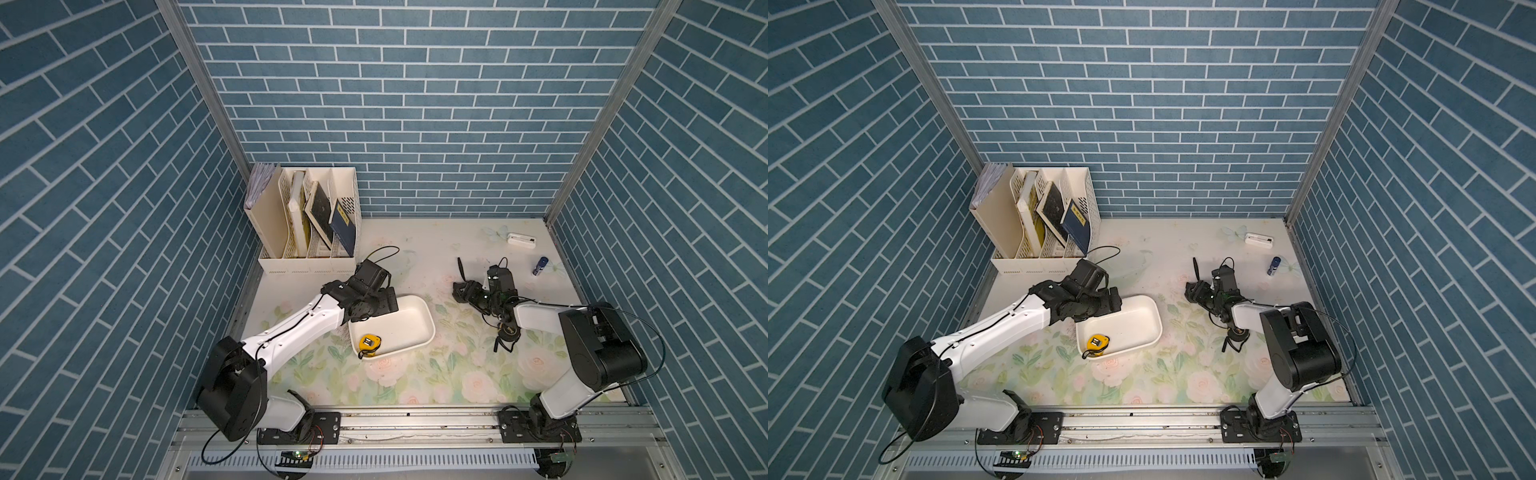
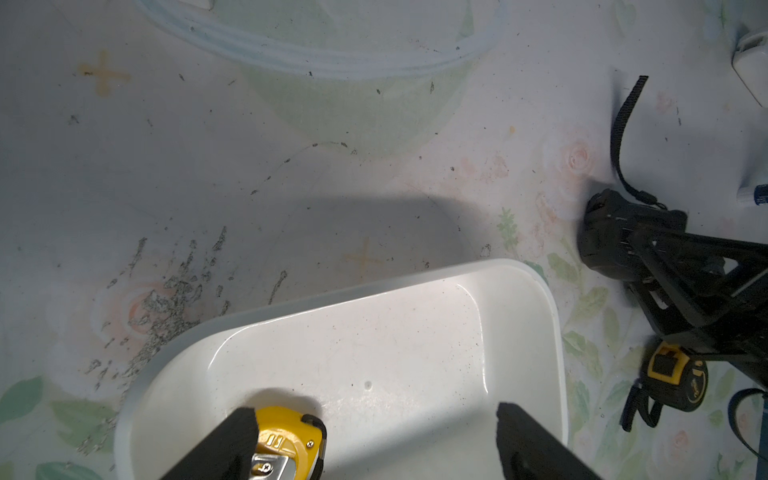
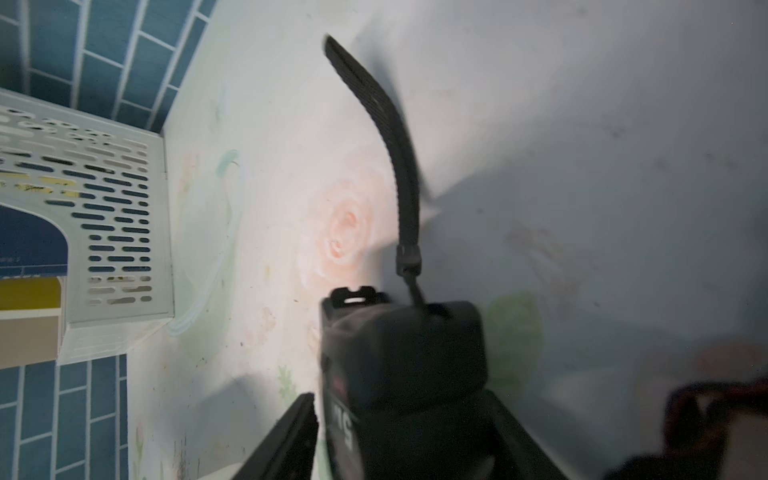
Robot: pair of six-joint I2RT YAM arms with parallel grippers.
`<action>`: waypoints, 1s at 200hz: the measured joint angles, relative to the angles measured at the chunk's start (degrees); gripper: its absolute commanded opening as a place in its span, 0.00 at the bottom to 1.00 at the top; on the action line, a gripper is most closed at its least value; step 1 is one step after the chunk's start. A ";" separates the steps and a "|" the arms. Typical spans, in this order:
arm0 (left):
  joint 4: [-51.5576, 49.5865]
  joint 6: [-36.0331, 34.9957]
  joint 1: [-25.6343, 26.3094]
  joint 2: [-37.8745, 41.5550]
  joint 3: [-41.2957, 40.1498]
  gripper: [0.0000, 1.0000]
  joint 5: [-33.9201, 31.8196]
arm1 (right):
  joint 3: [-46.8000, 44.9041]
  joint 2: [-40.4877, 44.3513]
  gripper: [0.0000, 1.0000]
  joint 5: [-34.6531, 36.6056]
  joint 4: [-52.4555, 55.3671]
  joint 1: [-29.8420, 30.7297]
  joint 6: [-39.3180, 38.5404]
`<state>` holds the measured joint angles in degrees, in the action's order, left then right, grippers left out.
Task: Take the tape measure out of the storage box
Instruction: Place the tape measure at the center of the board.
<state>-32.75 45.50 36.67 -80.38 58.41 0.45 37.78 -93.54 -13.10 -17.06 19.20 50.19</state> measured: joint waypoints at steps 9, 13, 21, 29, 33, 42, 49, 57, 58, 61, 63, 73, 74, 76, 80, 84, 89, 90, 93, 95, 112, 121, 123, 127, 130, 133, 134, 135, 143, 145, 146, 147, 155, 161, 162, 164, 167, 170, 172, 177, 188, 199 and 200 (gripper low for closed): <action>0.00 0.00 0.00 0.00 0.00 0.95 0.02 | -0.11 0.15 0.74 0.07 0.00 -0.04 -0.04; 0.00 0.00 0.00 0.00 0.00 0.94 0.02 | -0.11 0.20 0.75 0.07 -0.15 -0.04 0.15; 0.02 0.00 0.00 0.00 0.00 0.95 0.02 | -0.11 0.31 0.77 0.22 -0.20 -0.04 0.15; 0.00 0.00 0.00 0.00 0.00 0.95 0.02 | -0.11 0.44 0.79 0.28 -0.22 -0.04 0.15; 0.00 -0.02 0.00 0.00 0.00 0.95 0.02 | -0.13 0.48 0.80 0.33 -0.26 -0.04 0.20; 0.00 -0.04 0.00 0.00 0.00 0.95 0.02 | -0.15 0.59 0.83 0.44 -0.28 -0.04 0.28; 0.00 -0.09 0.00 0.00 0.00 0.95 0.02 | -0.20 0.72 0.85 0.50 -0.28 -0.04 0.39; 0.00 -0.15 0.00 -0.02 0.00 0.95 0.02 | -0.31 0.98 0.87 0.61 -0.28 -0.04 0.42; 0.00 -0.15 0.00 -0.02 0.00 0.95 0.02 | -0.33 1.01 0.88 0.63 -0.28 -0.04 0.42; 0.00 -0.15 0.00 -0.02 0.00 0.95 0.02 | -0.42 1.11 0.90 0.66 -0.33 -0.04 0.42; -0.02 -0.17 0.00 -0.02 0.00 0.95 0.02 | -0.46 1.25 0.91 0.70 -0.26 -0.04 0.44; -0.02 -0.31 0.00 -0.09 0.00 0.96 0.02 | -0.90 1.81 0.97 0.90 -0.37 -0.04 0.59; -0.02 -0.31 0.00 -0.11 0.00 0.96 0.02 | -0.94 1.88 0.97 0.90 -0.39 -0.04 0.55; -0.02 -0.33 0.00 -0.11 0.00 0.96 0.02 | -1.03 2.08 0.98 0.98 -0.26 -0.04 0.50; -0.04 -0.35 0.00 -0.20 0.00 0.97 0.02 | -1.29 2.47 1.00 1.03 -0.37 -0.04 0.52; -0.07 -0.39 0.00 -0.28 0.00 0.97 0.02 | -1.44 2.86 1.00 1.14 -0.11 -0.04 0.55; -0.11 -0.39 0.00 -0.42 0.00 0.97 0.04 | -1.73 3.30 1.00 1.31 0.11 -0.04 0.55; -0.11 -0.42 0.00 -0.44 0.00 0.97 0.07 | -1.79 3.39 1.00 1.31 0.15 -0.04 0.52; -0.15 -0.46 0.00 -0.55 0.00 0.97 0.07 | -1.99 3.67 1.00 1.42 0.28 -0.04 0.55; -0.17 -0.46 0.00 -0.61 0.00 0.98 0.09 | -2.14 3.87 1.00 1.49 0.37 -0.04 0.55; -0.59 -0.55 0.02 -1.14 0.00 0.98 0.26 | -3.30 6.05 1.00 2.27 2.14 -0.04 0.42; -0.94 -0.52 0.11 -1.18 0.00 0.98 0.26 | -3.65 7.28 1.00 2.73 3.34 -0.04 0.33; -1.05 -0.52 0.13 -1.18 0.00 0.98 0.28 | -3.69 7.65 1.00 2.86 3.63 -0.02 0.33; -1.20 -0.48 0.20 -1.18 0.00 0.98 0.24 | -3.76 8.22 1.00 3.10 4.20 -0.02 0.24; -1.29 -0.48 0.26 -1.18 0.00 0.98 0.24 | -3.76 8.76 1.00 3.26 4.63 -0.02 0.09; -1.40 -0.39 0.37 -1.18 0.00 0.98 0.22 | -3.78 9.46 1.00 3.54 5.18 0.04 -0.13; -1.42 -0.37 0.39 -1.18 0.00 0.98 0.22 | -3.78 9.60 1.00 3.56 5.27 0.07 -0.15; -1.49 -0.33 0.42 -1.18 0.00 0.98 0.24 | -3.78 9.75 1.00 3.58 5.35 0.07 -0.15; -1.88 -0.22 0.72 -1.18 -0.02 0.98 0.24 | -3.78 11.52 1.00 4.33 6.36 0.37 -0.74; -1.97 -0.15 0.81 -1.18 -0.02 0.98 0.22 | -3.76 12.00 1.00 4.48 6.58 0.46 -0.94; -2.01 -0.13 0.83 -1.18 -0.04 0.98 0.20 | -3.76 12.15 1.00 4.57 6.67 0.48 -1.01; -2.10 -0.11 0.87 -1.18 -0.04 0.98 0.20 | -3.76 12.28 1.00 4.68 6.73 0.50 -1.07; -2.67 0.11 1.29 -1.18 -0.07 0.98 0.09 | -3.67 14.10 1.00 5.44 7.65 0.76 -1.68; -3.23 0.22 1.73 -1.18 -0.07 0.98 -0.20 | -3.52 15.34 1.00 6.05 8.33 1.09 -2.27; -3.28 0.24 1.77 -1.18 -0.07 0.98 -0.20 | -3.45 15.63 1.00 6.29 8.52 1.20 -2.38; -3.48 0.31 1.95 -1.20 -0.07 0.98 -0.26 | -3.37 15.93 1.00 6.43 8.68 1.33 -2.51; -3.72 0.35 2.14 -1.22 -0.07 0.98 -0.44 | -3.21 16.44 1.00 6.67 9.03 1.55 -2.78; -3.93 0.42 2.38 -1.22 -0.07 0.98 -0.50 | -3.04 16.94 1.00 6.91 9.29 1.77 -3.02; -4.09 0.50 2.54 -1.25 -0.07 0.98 -0.59 | -2.89 17.27 1.00 7.10 9.44 1.92 -3.32; -4.44 0.61 2.95 -1.33 -0.07 0.98 -0.76 | -2.62 17.92 1.00 7.41 9.64 2.23 -3.85; -5.40 0.98 3.82 -1.64 -0.04 0.98 -1.14 | -1.75 19.26 1.00 8.17 10.27 2.97 -4.98; -6.64 1.22 4.79 -2.16 -0.04 0.98 -1.57 | -0.98 20.41 1.00 8.85 10.58 3.56 -6.23; -6.75 1.25 4.85 -2.19 -0.04 0.98 -1.60 | -0.92 20.48 1.00 8.87 10.60 3.61 -6.34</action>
<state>-39.51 46.74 41.52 -82.56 58.37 -1.15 36.86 -73.06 -4.23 -6.46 22.81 43.86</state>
